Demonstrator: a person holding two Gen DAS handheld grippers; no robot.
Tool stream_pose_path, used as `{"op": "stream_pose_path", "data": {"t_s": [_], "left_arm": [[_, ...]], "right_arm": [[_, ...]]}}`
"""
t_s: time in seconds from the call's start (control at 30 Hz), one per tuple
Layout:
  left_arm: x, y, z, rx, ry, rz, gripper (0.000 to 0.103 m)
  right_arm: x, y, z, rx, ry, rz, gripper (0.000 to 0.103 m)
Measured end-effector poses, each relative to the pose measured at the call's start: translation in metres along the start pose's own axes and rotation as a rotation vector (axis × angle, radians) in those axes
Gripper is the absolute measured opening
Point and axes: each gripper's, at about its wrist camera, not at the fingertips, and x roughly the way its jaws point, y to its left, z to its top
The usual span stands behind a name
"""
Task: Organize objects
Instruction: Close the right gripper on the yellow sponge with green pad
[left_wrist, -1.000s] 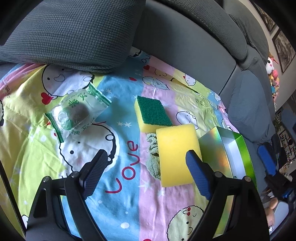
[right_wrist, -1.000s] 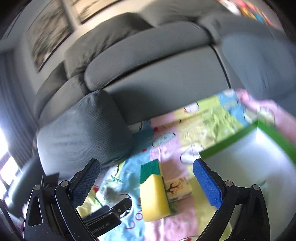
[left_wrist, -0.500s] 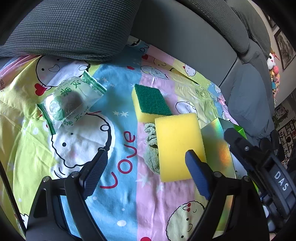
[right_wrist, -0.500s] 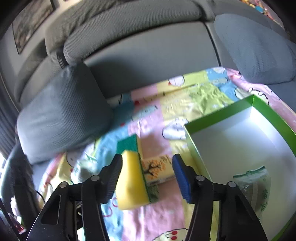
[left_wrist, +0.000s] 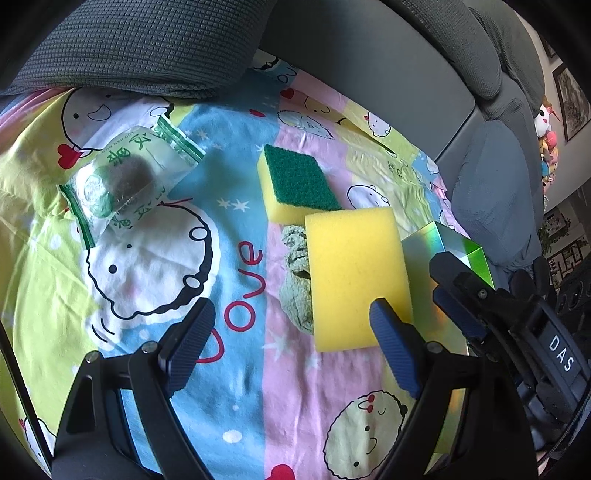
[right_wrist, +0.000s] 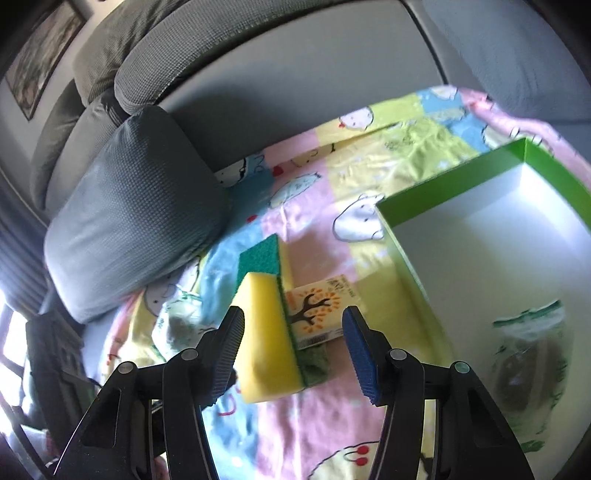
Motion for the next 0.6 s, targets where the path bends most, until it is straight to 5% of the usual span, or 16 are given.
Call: {"op": "stream_pose_path", "data": {"t_s": [0.33, 0.6], "left_arm": [[0.005, -0.003, -0.002, 0.0, 0.028, -0.024, 0.084], [0.014, -0.007, -0.005, 0.0, 0.051, -0.075, 0.084]], "right_arm": [[0.003, -0.002, -0.001, 0.016, 0.017, 0.007, 0.072], [0.008, 0.002, 0.001, 0.021, 0.013, 0.064, 0.072]]}}
